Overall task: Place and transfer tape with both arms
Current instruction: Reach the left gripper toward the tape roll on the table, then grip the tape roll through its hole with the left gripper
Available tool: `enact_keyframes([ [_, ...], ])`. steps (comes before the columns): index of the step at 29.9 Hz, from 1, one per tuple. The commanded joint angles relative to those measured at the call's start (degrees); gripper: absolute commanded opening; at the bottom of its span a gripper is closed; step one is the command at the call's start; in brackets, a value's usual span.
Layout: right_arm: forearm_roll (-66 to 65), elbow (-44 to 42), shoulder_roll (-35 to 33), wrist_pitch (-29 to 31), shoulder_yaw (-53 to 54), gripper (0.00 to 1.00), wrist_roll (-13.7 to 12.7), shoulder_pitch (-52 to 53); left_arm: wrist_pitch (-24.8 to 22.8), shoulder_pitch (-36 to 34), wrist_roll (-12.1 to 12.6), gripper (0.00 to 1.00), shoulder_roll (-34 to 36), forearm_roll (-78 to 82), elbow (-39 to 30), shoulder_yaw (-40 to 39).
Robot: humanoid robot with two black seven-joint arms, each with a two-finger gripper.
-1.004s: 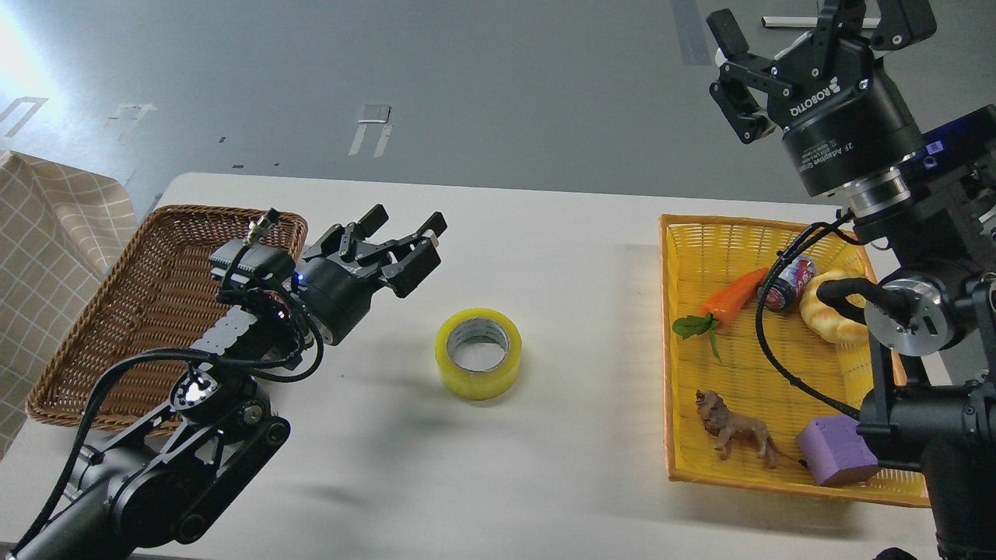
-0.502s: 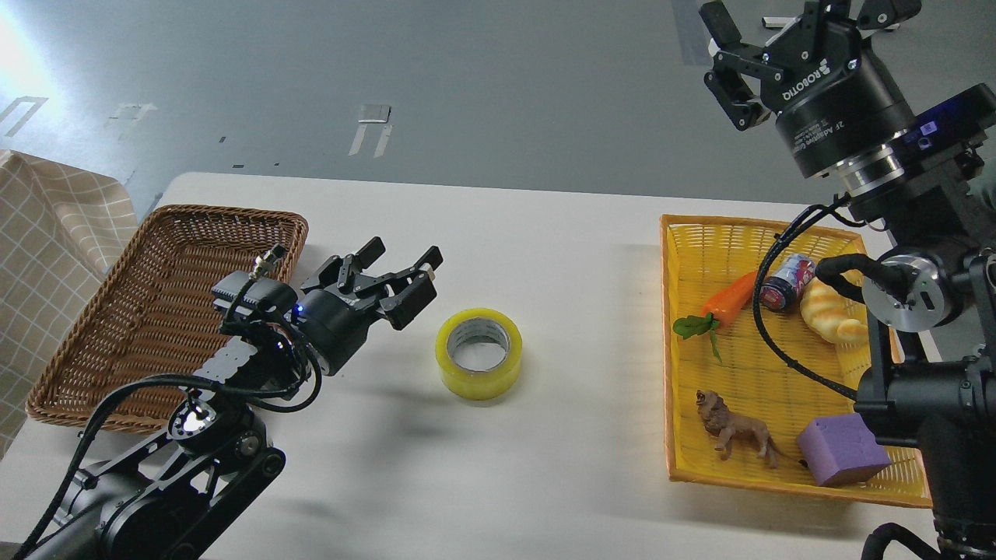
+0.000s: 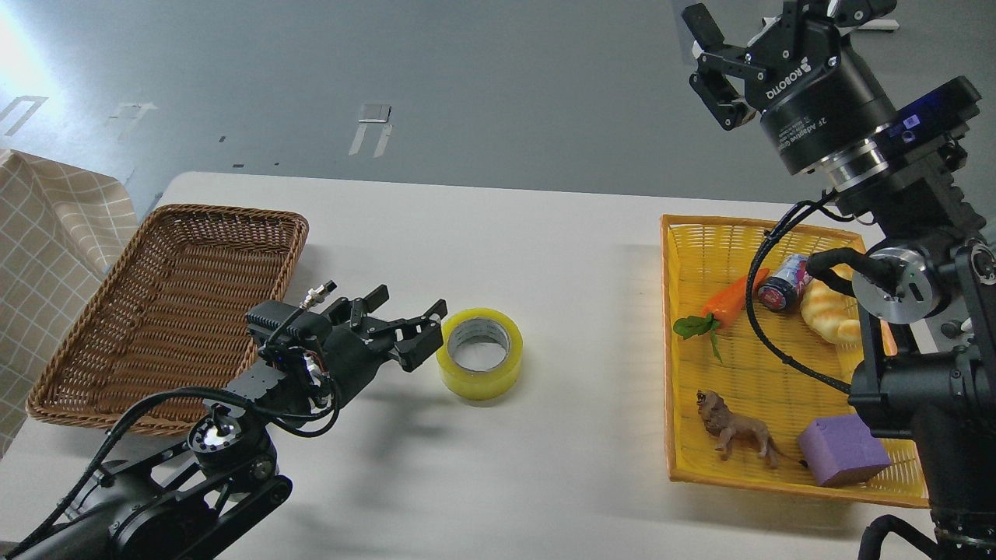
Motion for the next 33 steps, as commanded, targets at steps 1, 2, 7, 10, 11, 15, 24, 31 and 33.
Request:
enact_keyframes([
  [1, 0.0, -1.0, 0.0, 0.01, 0.01, 1.0, 0.0, -0.01, -0.13, -3.43, 0.0, 0.98, 0.06, 0.0, 1.18, 4.68],
  [2, 0.0, -1.61, 0.0, 0.01, 0.01, 1.0, 0.0, -0.01, -0.4, -4.66, 0.0, 0.98, 0.06, 0.0, 1.53, 5.04],
  [7, 0.0, -3.46, 0.0, 0.19, 0.01, 1.0, 0.0, -0.18, -2.42, -8.79, 0.0, 0.98, 0.06, 0.0, 2.24, 8.81],
  [10, 0.0, -3.99, 0.0, 0.19, -0.08, 1.0, 0.0, -0.27, -3.64, -10.9, 0.18, 0.98, -0.03, 0.0, 2.41, 10.4],
  [11, 0.0, -3.99, 0.0, 0.19, -0.08, 1.0, 0.0, -0.27, -3.65, -10.91, 0.18, 0.98, -0.03, 0.0, 2.41, 10.41],
  [15, 0.0, -3.99, -1.49, 0.19, -0.08, 1.0, 0.0, -0.62, -5.94, -10.56, 1.75, 0.98, -0.91, 0.0, 2.85, 9.88],
  [24, 0.0, -4.17, -2.02, 0.19, -0.17, 1.0, 0.09, -1.5, -6.38, -11.0, 7.21, 0.98, -4.69, 0.0, 6.89, 10.14],
  [31, -0.09, -4.61, -2.9, 0.19, -0.17, 1.0, 0.09, -1.94, -6.38, -11.0, 7.48, 0.98, -5.57, 0.0, 6.63, 9.79],
  [33, -0.09, -4.61, -3.08, 0.19, -0.17, 1.0, 0.09, -1.94, -6.38, -10.65, 7.48, 0.98, -5.39, 0.0, 6.11, 9.79],
])
